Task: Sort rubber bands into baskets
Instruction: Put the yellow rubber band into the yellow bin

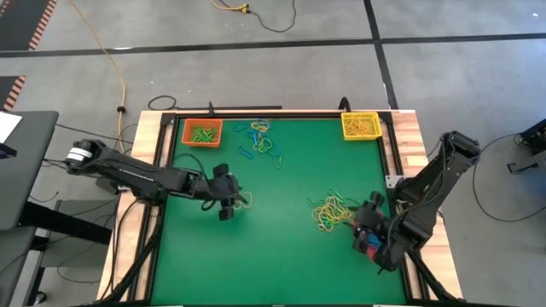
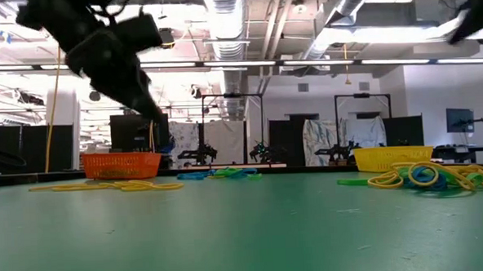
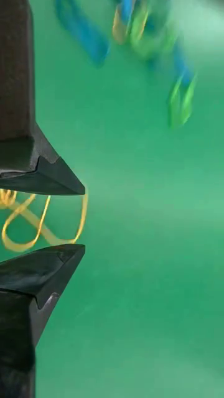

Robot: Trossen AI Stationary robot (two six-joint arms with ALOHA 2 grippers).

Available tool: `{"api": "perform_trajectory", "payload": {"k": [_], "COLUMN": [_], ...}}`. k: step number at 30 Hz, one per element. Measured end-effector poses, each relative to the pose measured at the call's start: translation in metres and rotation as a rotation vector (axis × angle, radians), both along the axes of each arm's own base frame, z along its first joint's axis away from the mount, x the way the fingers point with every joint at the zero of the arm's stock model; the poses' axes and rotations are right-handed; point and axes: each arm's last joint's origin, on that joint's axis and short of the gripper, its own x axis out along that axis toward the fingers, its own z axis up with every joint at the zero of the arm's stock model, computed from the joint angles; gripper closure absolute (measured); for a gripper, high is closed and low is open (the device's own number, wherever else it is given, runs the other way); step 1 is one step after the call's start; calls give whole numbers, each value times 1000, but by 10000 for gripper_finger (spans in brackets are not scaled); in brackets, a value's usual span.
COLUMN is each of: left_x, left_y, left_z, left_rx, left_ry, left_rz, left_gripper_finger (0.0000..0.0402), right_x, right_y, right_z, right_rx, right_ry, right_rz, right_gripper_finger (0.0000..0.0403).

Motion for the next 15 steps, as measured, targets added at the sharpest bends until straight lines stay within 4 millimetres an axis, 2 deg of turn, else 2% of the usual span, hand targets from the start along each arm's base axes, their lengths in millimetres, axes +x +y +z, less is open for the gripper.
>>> {"api": "perform_trajectory", "payload": {"k": [3, 7, 15], "left_x": [9, 18, 24], "left_y": [-2, -3, -6], "left_z": [-24, -43, -48], "left_rx": [0, 8, 2], "left_ry": [94, 167, 197], "left_rz": [-20, -17, -73], "left_gripper_finger": [274, 274, 274], "right_x": [12, 24, 37], "right_y": [-4, -12, -27], "right_z": [3, 4, 3], "right_rx": [-86, -156, -194], "right_ry": [-42, -32, -1], "right_rz": [20, 30, -18], "right_gripper_finger": [168, 168, 168]}}
